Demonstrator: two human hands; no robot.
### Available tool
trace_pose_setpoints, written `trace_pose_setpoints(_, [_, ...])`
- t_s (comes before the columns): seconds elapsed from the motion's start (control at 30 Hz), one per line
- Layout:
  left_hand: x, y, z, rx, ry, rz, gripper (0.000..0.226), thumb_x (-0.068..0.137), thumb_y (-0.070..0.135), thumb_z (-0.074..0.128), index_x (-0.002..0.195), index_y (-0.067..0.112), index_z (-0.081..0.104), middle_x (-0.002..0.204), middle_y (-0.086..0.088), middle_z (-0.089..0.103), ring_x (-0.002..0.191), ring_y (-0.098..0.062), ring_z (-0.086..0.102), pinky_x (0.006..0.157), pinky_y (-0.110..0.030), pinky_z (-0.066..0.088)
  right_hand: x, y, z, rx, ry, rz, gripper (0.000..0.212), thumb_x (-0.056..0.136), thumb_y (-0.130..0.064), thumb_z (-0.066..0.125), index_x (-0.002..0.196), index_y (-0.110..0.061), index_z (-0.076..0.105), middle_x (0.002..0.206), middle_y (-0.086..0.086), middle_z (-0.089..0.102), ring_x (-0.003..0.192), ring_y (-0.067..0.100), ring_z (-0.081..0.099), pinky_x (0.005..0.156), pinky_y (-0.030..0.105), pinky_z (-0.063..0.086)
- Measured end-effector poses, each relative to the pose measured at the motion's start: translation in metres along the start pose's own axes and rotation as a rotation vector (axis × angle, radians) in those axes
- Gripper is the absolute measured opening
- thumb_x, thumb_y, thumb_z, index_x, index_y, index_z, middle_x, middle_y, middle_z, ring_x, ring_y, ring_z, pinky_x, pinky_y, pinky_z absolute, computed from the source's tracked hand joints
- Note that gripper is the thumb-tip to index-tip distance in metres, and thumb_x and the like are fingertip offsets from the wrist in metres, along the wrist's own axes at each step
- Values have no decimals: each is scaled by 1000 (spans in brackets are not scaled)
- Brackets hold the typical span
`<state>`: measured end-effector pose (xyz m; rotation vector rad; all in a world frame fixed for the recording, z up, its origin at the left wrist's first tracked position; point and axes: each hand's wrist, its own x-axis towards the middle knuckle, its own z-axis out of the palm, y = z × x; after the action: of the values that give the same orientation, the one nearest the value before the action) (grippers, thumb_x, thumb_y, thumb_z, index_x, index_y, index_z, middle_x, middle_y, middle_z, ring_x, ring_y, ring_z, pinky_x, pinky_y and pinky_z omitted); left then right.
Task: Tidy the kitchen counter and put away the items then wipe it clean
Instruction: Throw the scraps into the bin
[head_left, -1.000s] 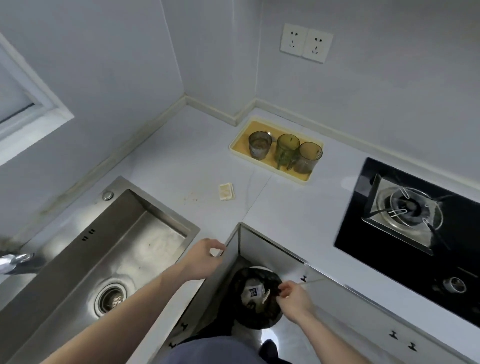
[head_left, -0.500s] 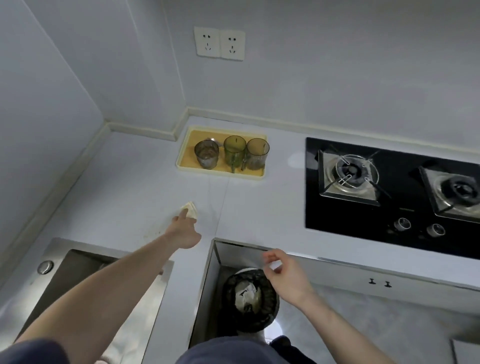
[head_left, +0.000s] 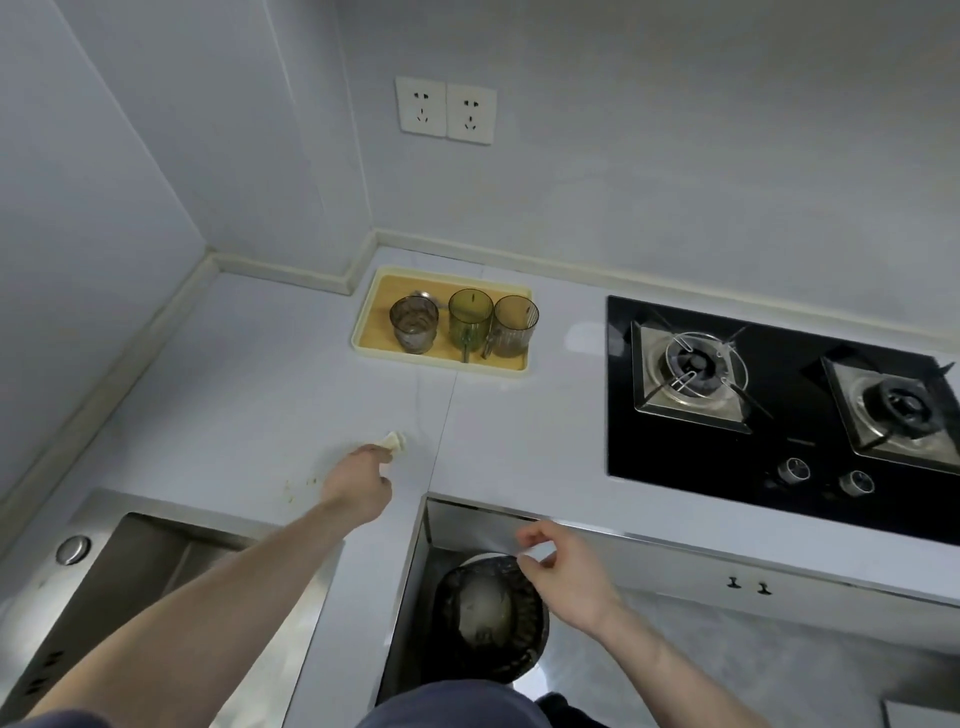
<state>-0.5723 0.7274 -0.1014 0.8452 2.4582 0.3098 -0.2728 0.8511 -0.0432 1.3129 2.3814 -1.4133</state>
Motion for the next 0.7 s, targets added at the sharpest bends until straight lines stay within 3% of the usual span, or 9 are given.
trace_pose_setpoints(0.1, [-8,-9,-1,-96,173,-22,30,93,14,58,114,28,75,119,4,73,104,-21,69,89,-33,55,7,0,3,-12,-14,-2,22,89,-20,68,107,-31,69,105,-19,68,79,-3,65,81,12,48])
trace_pose_setpoints(0.23, [-18,-23,-3,-184,225,-74,23,90,9,65,97,25,81,99,3,79,93,-21,72,84,-29,55,16,-5,10,-57,-57,-25,21,88,-22,69,105,-34,69,103,-19,68,83,-2,62,89,20,50])
trace_pose_setpoints(0.53, [-61,-22,-14,-247,288,-167,24,87,11,65,83,33,72,81,15,74,79,-14,69,64,-28,50,31,-19,35,-143,-151,-71,21,89,-16,68,100,-34,64,99,-17,66,77,-10,58,71,0,39])
trace_pose_setpoints(0.63, [-86,-25,-26,-355,365,-203,22,86,14,65,79,35,68,80,20,71,76,-8,68,66,-27,53,38,-27,42,-212,-201,-100,22,90,-22,67,104,-38,63,103,-22,63,86,-9,59,83,4,41])
trace_pose_setpoints(0.7, [-108,-27,-34,-436,409,-250,18,87,17,65,81,33,69,81,20,71,66,-6,67,63,-26,52,44,-36,50,-267,-256,-110,29,92,-27,66,120,-35,64,117,-19,61,106,-1,58,99,15,42])
